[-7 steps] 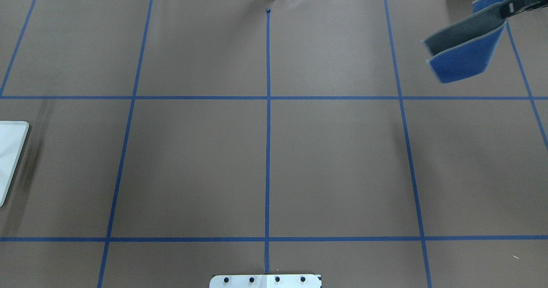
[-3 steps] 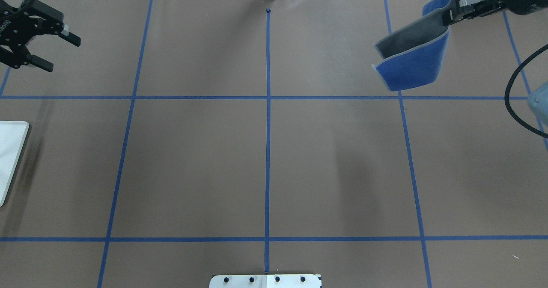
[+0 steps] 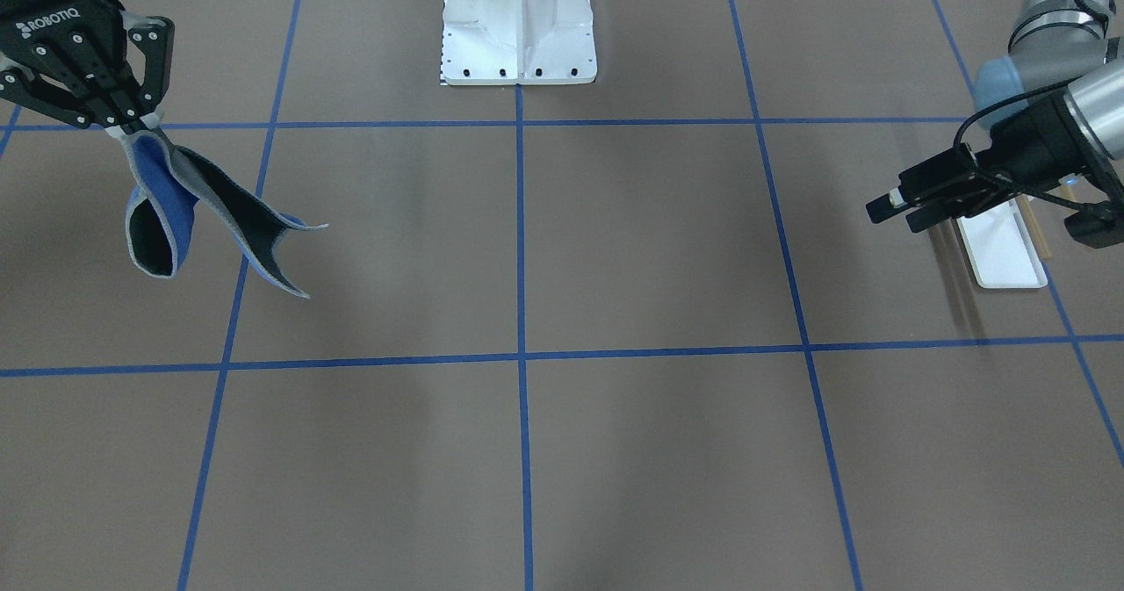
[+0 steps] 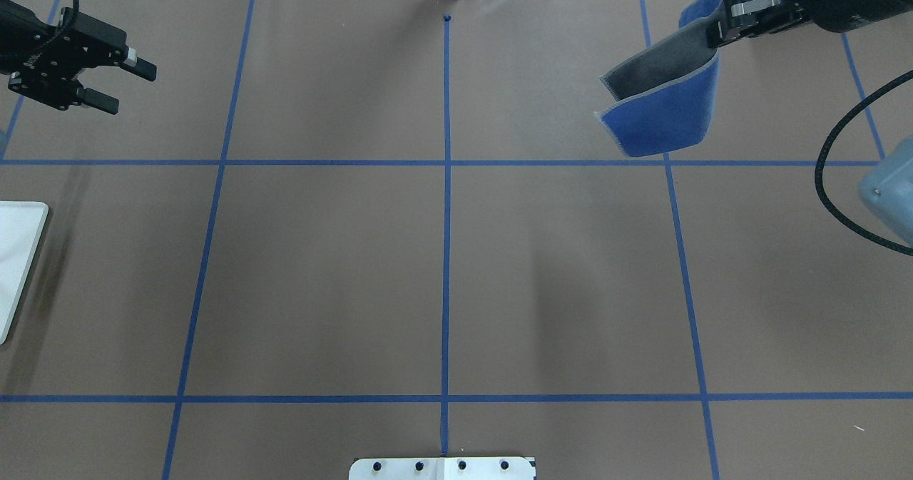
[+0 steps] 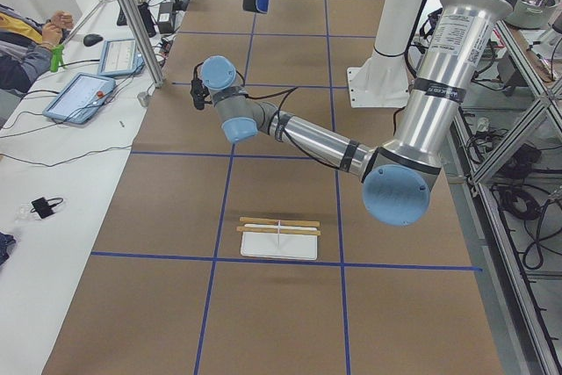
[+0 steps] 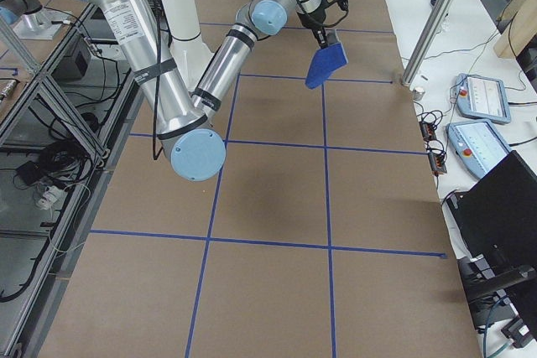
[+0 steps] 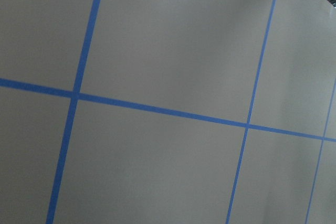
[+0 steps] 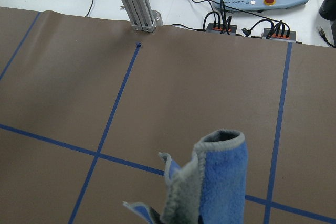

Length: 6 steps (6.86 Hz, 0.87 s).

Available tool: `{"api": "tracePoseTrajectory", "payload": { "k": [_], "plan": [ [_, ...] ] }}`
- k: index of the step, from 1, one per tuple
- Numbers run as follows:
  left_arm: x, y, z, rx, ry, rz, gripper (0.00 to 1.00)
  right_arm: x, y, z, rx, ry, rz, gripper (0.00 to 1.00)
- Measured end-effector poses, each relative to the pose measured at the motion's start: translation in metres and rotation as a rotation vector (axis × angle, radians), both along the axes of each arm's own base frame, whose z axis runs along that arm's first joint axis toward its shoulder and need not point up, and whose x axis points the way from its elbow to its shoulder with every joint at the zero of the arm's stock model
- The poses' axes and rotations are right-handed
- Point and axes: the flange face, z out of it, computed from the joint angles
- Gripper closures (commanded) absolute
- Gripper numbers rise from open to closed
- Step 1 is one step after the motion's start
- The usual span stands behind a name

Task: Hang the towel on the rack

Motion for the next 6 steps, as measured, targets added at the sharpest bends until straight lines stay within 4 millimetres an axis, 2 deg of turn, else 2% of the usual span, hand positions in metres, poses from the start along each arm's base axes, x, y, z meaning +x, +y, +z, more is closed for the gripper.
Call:
{"api": "tracePoseTrajectory", "payload": {
  "k": [2,3,5,6],
  "plan": [
    [0.008,0.010,-0.007,0.164,0.054,-0.059,0.02,-0.008,0.006,-0.007,0.014,-0.009,-0.017,1.00],
    [0.022,0.019,-0.014,0.219,0.092,-0.075,0.02,-0.012,0.008,-0.012,0.024,-0.014,-0.027,1.00],
    [0.070,0.049,-0.032,0.227,0.204,-0.046,0.02,-0.021,0.017,-0.025,0.051,-0.030,-0.052,1.00],
    [0.097,0.062,-0.047,0.147,0.277,-0.042,0.02,-0.026,0.022,-0.034,0.068,-0.041,-0.066,1.00]
  ]
}}
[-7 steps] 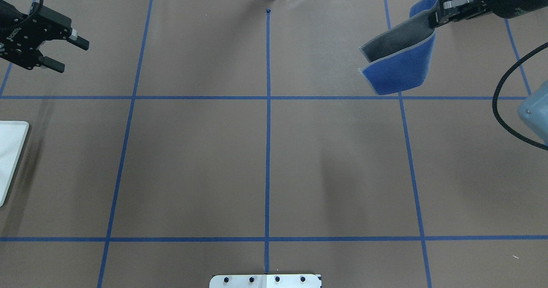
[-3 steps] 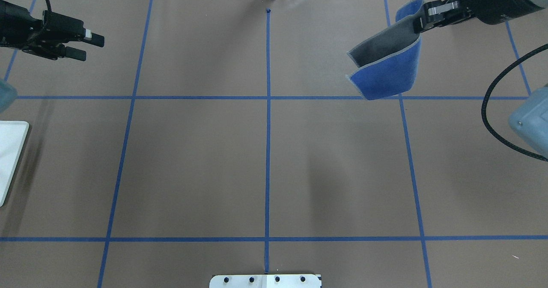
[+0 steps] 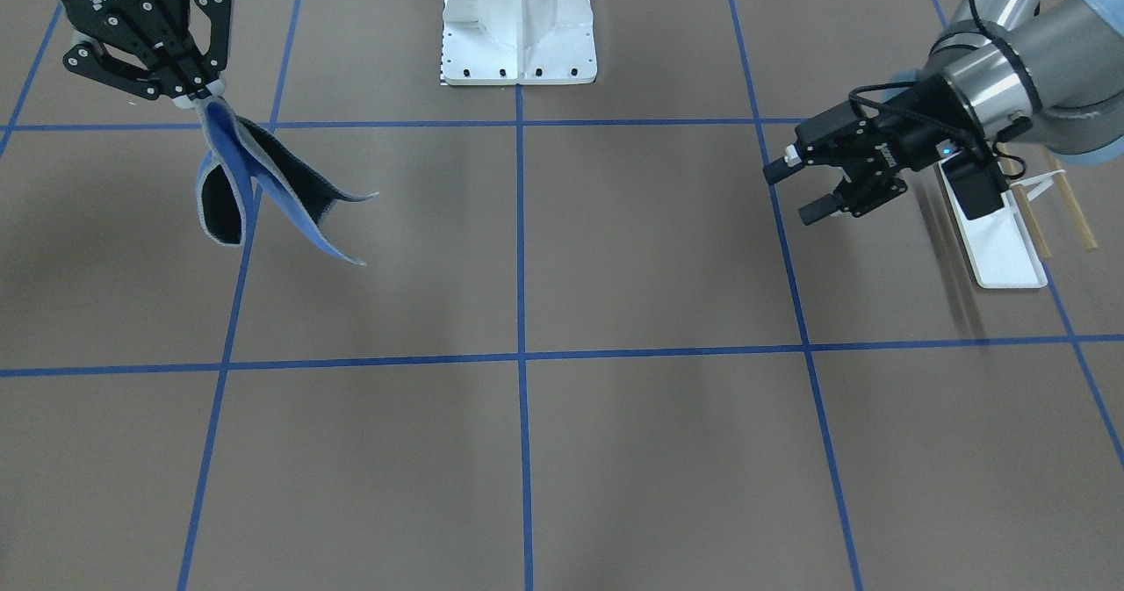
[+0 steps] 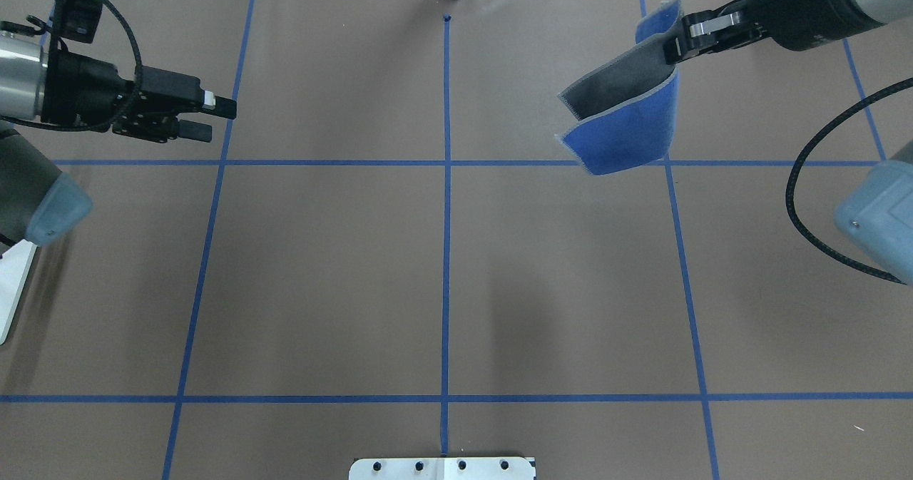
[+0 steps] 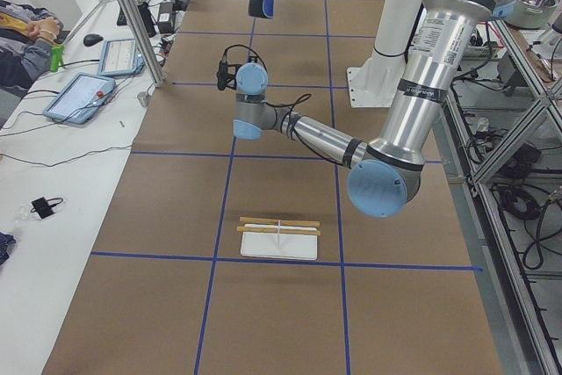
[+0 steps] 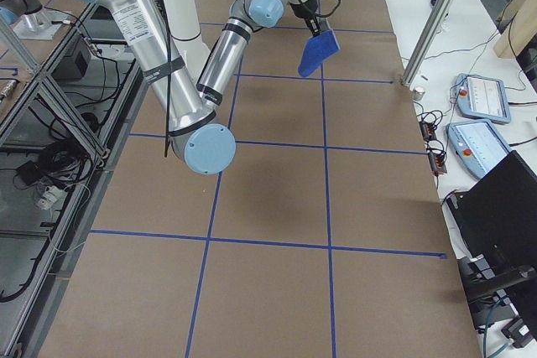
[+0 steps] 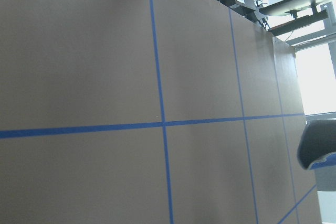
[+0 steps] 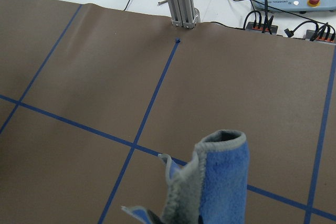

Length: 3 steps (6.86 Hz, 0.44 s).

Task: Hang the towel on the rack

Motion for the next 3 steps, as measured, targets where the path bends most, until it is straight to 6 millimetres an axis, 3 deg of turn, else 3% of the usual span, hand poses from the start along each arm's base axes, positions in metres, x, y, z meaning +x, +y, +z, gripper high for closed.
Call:
{"api": "tracePoseTrajectory", "payload": {
  "k": [2,3],
  "plan": [
    [0.049,0.014,-0.046,-0.283,0.182,0.029,0.02,-0.009,0.008,-0.018,0.000,-0.040,-0.005,1.00],
    [0.060,0.017,-0.056,-0.399,0.256,0.030,0.02,-0.012,0.013,-0.027,0.005,-0.056,-0.008,1.00]
  ]
}}
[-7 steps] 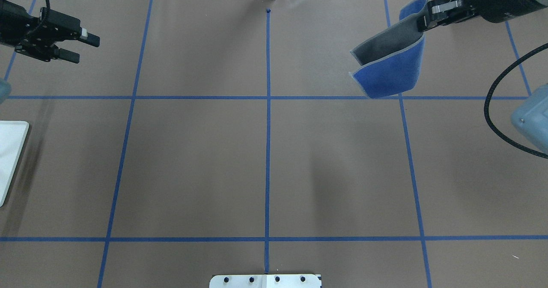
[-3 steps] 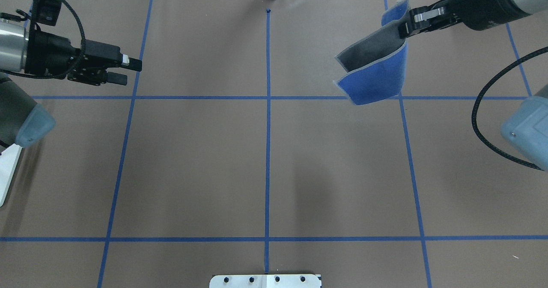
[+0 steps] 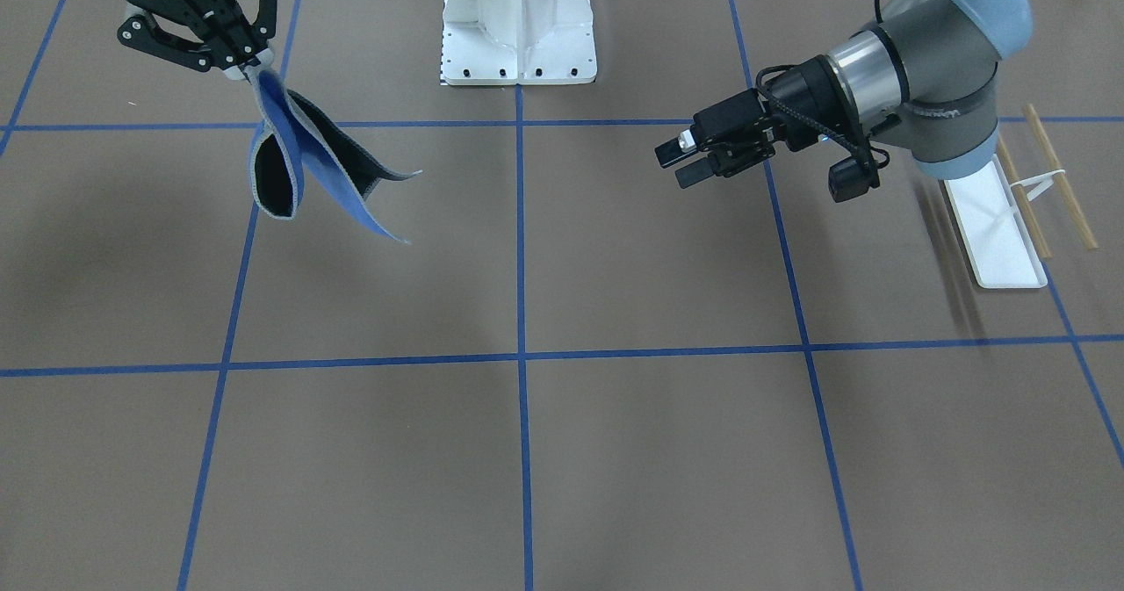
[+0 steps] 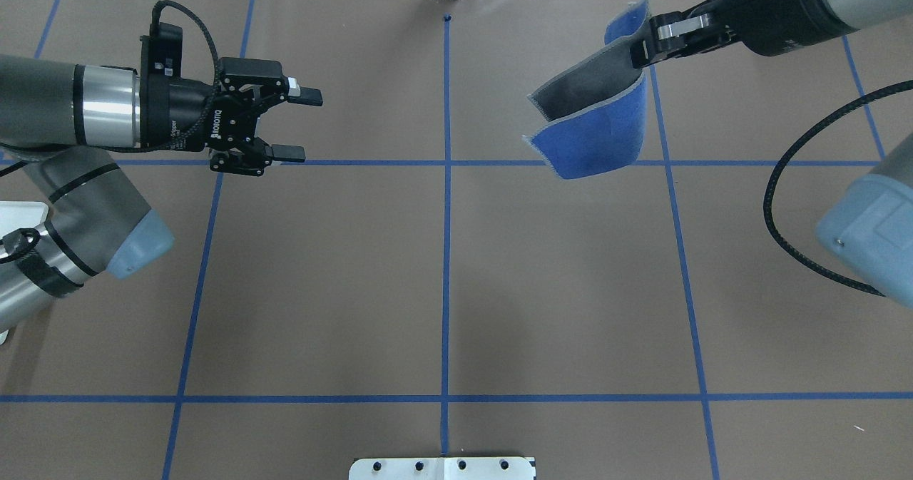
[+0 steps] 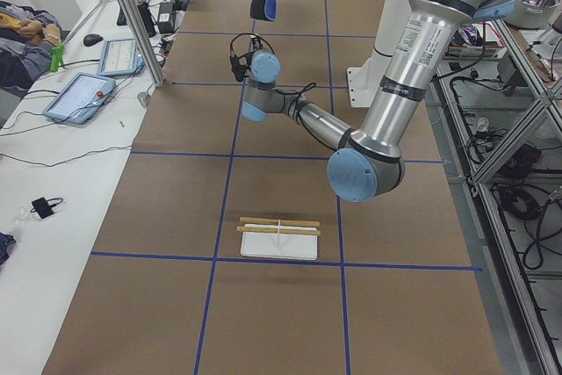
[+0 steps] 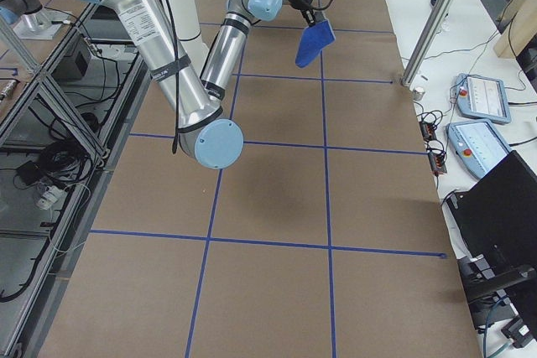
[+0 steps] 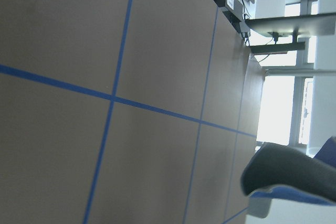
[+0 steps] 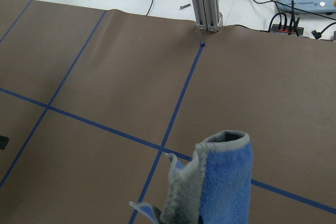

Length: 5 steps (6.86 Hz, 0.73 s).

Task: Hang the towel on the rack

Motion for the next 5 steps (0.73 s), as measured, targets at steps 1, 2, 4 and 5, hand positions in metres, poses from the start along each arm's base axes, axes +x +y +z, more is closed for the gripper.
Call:
{"api": "tracePoseTrajectory", "payload": {
  "k": [1,2,4,5],
  "plan": [
    [0.007,0.000,-0.006,-0.104,0.051,0.012,0.02,-0.002,0.005,-0.009,0.013,-0.014,-0.006,1.00],
    [0.010,-0.002,-0.013,-0.225,0.101,0.033,0.03,-0.003,0.010,-0.017,0.029,-0.026,-0.013,1.00],
    [0.011,-0.007,-0.019,-0.512,0.230,0.089,0.03,-0.013,0.020,-0.031,0.064,-0.039,-0.019,1.00],
    [0.011,-0.007,-0.016,-0.595,0.276,0.108,0.05,-0.021,0.026,-0.036,0.082,-0.042,-0.021,1.00]
  ]
}}
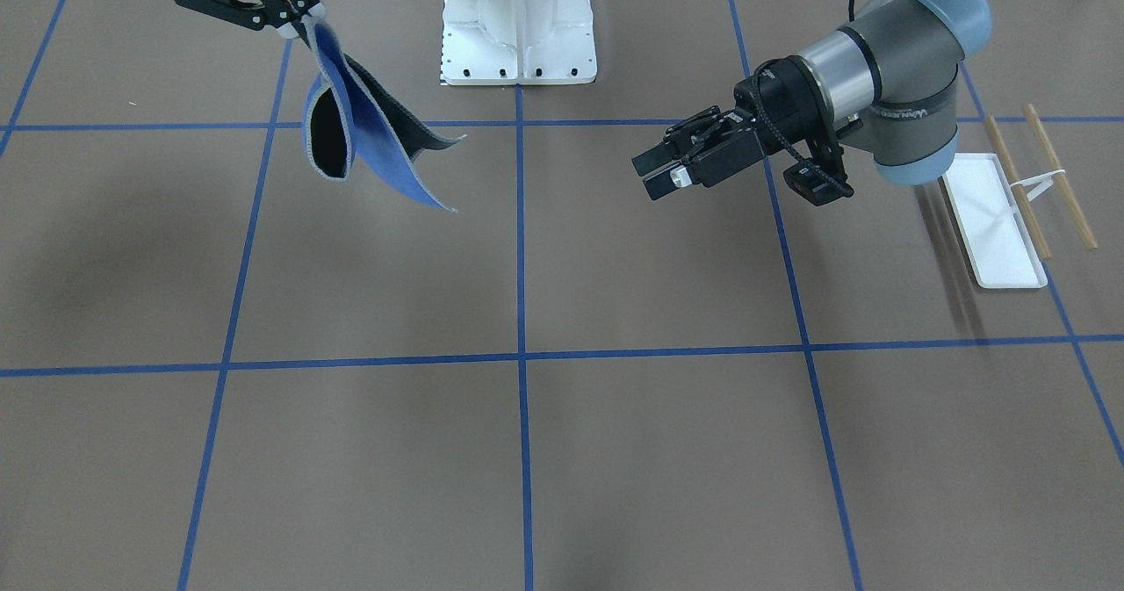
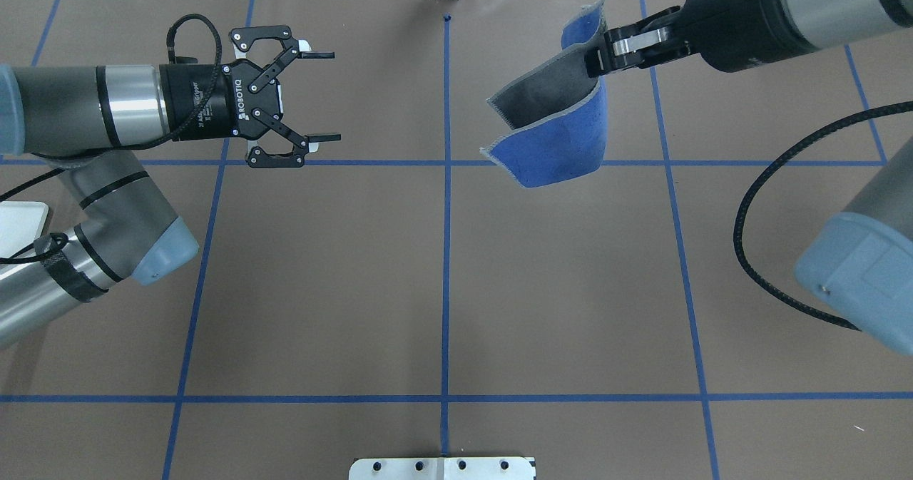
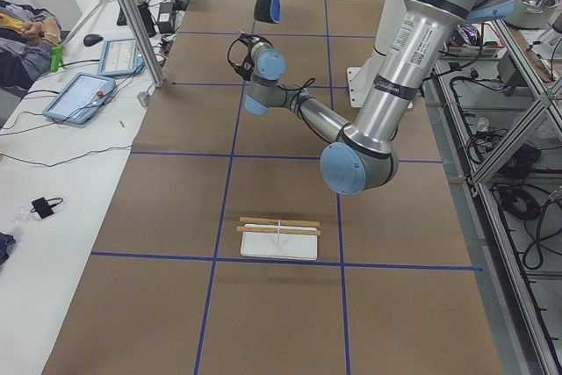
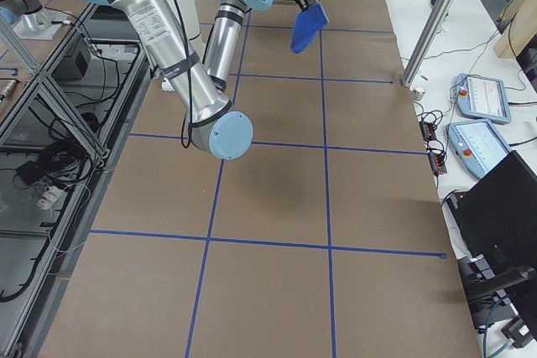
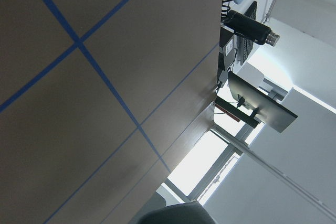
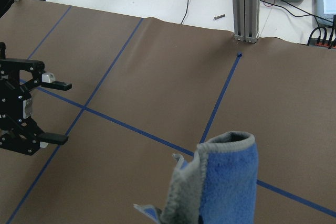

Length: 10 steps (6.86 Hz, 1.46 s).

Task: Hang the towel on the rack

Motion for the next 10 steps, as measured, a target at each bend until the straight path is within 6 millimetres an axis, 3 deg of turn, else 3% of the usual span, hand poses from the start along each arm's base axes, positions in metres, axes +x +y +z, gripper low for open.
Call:
{"api": "tracePoseTrajectory", "payload": {
  "k": [2,5,6,7,10],
  "plan": [
    [-0.003,0.003,0.005,0.067,0.006,-0.033,0.03,-0.009,0.006,-0.004,0.014,-0.001,-0.005,1.00],
    [0.002,0.008,0.002,0.667,-0.197,-0.352,0.03,-0.025,0.017,-0.009,0.031,-0.032,-0.013,1.00],
    [0.012,0.017,-0.006,0.742,-0.215,-0.412,0.03,-0.035,0.022,-0.011,0.027,-0.054,-0.003,1.00],
    [0.024,0.031,-0.020,0.711,-0.187,-0.387,0.03,-0.043,0.028,-0.013,0.025,-0.072,0.009,1.00],
    [0.038,0.053,-0.063,0.244,-0.068,-0.122,0.03,-0.057,0.035,-0.017,0.029,-0.102,0.056,1.00]
  ]
}}
